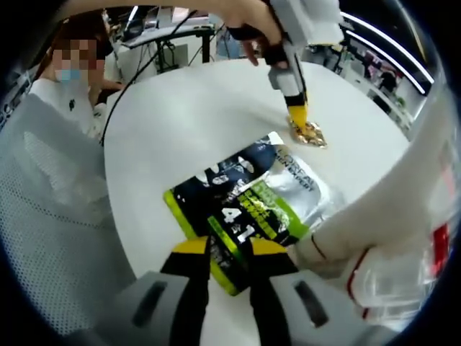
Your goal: Arrange the skincare products in the storage area until every visible bottle or jar stands upright without overlapping.
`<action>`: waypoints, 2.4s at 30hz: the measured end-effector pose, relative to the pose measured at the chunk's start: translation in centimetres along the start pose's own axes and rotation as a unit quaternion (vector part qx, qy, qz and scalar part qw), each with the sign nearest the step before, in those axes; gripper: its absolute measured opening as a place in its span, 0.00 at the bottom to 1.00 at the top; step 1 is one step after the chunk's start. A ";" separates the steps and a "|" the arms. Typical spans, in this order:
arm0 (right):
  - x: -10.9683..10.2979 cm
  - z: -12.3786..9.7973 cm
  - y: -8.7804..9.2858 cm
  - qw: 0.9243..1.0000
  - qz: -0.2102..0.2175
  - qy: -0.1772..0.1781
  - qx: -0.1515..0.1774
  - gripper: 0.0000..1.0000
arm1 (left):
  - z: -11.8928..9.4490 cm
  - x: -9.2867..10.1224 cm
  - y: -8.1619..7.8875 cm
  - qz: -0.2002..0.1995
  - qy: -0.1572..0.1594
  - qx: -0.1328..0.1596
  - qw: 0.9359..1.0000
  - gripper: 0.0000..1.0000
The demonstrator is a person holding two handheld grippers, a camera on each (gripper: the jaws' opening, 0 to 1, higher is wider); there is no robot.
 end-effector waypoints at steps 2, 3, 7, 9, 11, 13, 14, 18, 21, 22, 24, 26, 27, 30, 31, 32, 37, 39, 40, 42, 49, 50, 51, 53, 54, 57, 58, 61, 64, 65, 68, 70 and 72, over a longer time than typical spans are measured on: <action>0.0 0.0 0.0 1.000 0.000 0.000 0.001 0.22 | -0.1 0.7 -1.0 0.020 0.010 0.013 1.000 0.14; 0.0 0.0 0.0 1.000 0.002 0.000 0.001 0.22 | 0.0 1.4 -1.8 0.042 0.023 0.028 0.998 0.14; 0.0 0.0 0.0 1.000 0.001 0.000 0.001 0.22 | 0.9 4.1 -3.7 0.107 0.061 0.038 0.992 0.14; 0.0 0.0 0.0 1.000 0.003 0.000 0.001 0.22 | 1.6 5.5 -4.4 0.127 0.083 0.040 0.988 0.14; 0.0 0.0 0.0 1.000 0.004 0.000 0.002 0.22 | 2.3 6.9 -5.0 0.143 0.109 0.046 0.983 0.14; 0.0 0.0 0.0 1.000 0.004 0.000 0.002 0.22 | 3.0 8.1 -5.2 0.169 0.127 0.038 0.977 0.13; 0.0 0.0 0.0 1.000 0.003 0.000 0.002 0.22 | 3.2 8.5 -5.3 0.179 0.132 0.033 0.974 0.13; 0.0 0.0 0.0 1.000 0.003 0.000 0.003 0.22 | 4.3 9.3 -5.8 0.173 0.146 0.037 0.973 0.14; 0.0 0.0 0.0 1.000 0.003 -0.001 0.003 0.22 | 4.8 8.9 -5.9 0.179 0.150 0.034 0.972 0.13; 0.0 0.0 0.0 1.000 0.003 -0.001 0.003 0.22 | 5.3 8.9 -6.2 0.177 0.153 0.034 0.972 0.14; 0.0 0.0 0.0 1.000 0.003 -0.001 0.003 0.22 | 5.9 9.1 -6.6 0.178 0.158 0.033 0.971 0.15; 0.0 0.0 0.0 1.000 0.005 -0.001 0.003 0.22 | 6.4 9.0 -6.7 0.179 0.159 0.029 0.970 0.15; 0.0 0.0 0.0 1.000 0.005 -0.001 0.003 0.22 | 6.6 9.0 -6.7 0.179 0.159 0.026 0.971 0.14; 0.0 0.0 0.1 1.000 0.006 -0.001 0.003 0.22 | 7.0 9.1 -6.6 0.181 0.161 0.018 0.970 0.14; 0.0 0.0 0.1 1.000 0.006 -0.001 0.003 0.22 | 7.2 8.9 -6.7 0.175 0.160 0.019 0.971 0.14; 0.0 0.0 0.1 1.000 0.006 -0.001 0.003 0.22 | 7.2 8.7 -6.7 0.172 0.160 0.019 0.972 0.15; 0.0 0.0 0.1 1.000 0.008 -0.002 0.003 0.22 | 7.3 8.4 -6.8 0.165 0.153 0.013 0.974 0.22; 0.0 0.0 0.1 1.000 0.008 -0.001 0.003 0.22 | 7.3 8.4 -7.0 0.165 0.148 0.012 0.975 0.22; 0.0 0.0 0.1 1.000 0.008 -0.001 0.003 0.22 | 7.3 8.3 -7.0 0.164 0.147 0.012 0.976 0.22; 0.0 0.0 0.1 1.000 0.008 -0.001 0.003 0.22 | 7.3 7.6 -6.9 0.153 0.137 0.014 0.979 0.22; 0.0 0.0 0.1 1.000 0.009 -0.001 0.003 0.22 | 7.1 5.1 -6.5 0.125 0.110 0.014 0.986 0.22; 0.0 0.0 0.1 1.000 0.009 -0.001 0.003 0.22 | 6.9 4.7 -6.3 0.122 0.105 0.012 0.987 0.22; 0.0 0.0 0.1 1.000 0.008 -0.001 0.003 0.22 | 6.8 4.5 -6.2 0.119 0.102 0.010 0.988 0.22; 0.0 0.0 0.1 1.000 0.008 -0.002 0.003 0.22 | 6.5 3.8 -5.8 0.109 0.088 0.005 0.990 0.21; 0.0 -0.1 0.1 1.000 0.009 -0.002 0.003 0.22 | 6.2 3.7 -5.6 0.108 0.081 0.002 0.991 0.19; 0.0 -0.1 0.1 1.000 0.008 -0.001 0.003 0.22 | 5.5 3.5 -5.0 0.099 0.067 -0.004 0.993 0.18; 0.0 -0.1 0.1 1.000 0.008 -0.002 0.003 0.22 | 5.2 3.3 -4.8 0.096 0.066 -0.005 0.993 0.18; 0.0 -0.1 0.1 1.000 0.009 -0.002 0.004 0.22 | 4.8 2.4 -4.2 0.084 0.059 -0.008 0.995 0.18; 0.0 -0.1 0.1 1.000 0.008 -0.002 0.003 0.22 | 4.3 1.8 -3.5 0.070 0.053 -0.008 0.996 0.18; 0.0 -0.1 0.1 1.000 0.008 -0.002 0.004 0.22 | 4.2 1.5 -3.2 0.065 0.050 -0.006 0.997 0.18; 0.0 -0.1 0.1 1.000 0.008 -0.002 0.003 0.22 | 3.6 1.2 -2.4 0.047 0.050 0.000 0.998 0.18; 0.0 0.0 0.1 1.000 0.007 -0.002 0.003 0.22 | 3.3 1.0 -1.8 0.042 0.047 0.002 0.998 0.18; 0.0 0.0 0.1 1.000 0.006 -0.001 0.004 0.22 | 3.0 0.9 -1.3 0.036 0.045 0.003 0.998 0.18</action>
Point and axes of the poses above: the point that each gripper's makers call its tool centre point, and the gripper's own axes: z roughly forward along the fingers, x roughly to its right, y roughly out of its underside, the point moved 7 cm from there along -z, roughly backward along the fingers, and after that the axes turned 11 degrees about y, right-handed, at the moved point
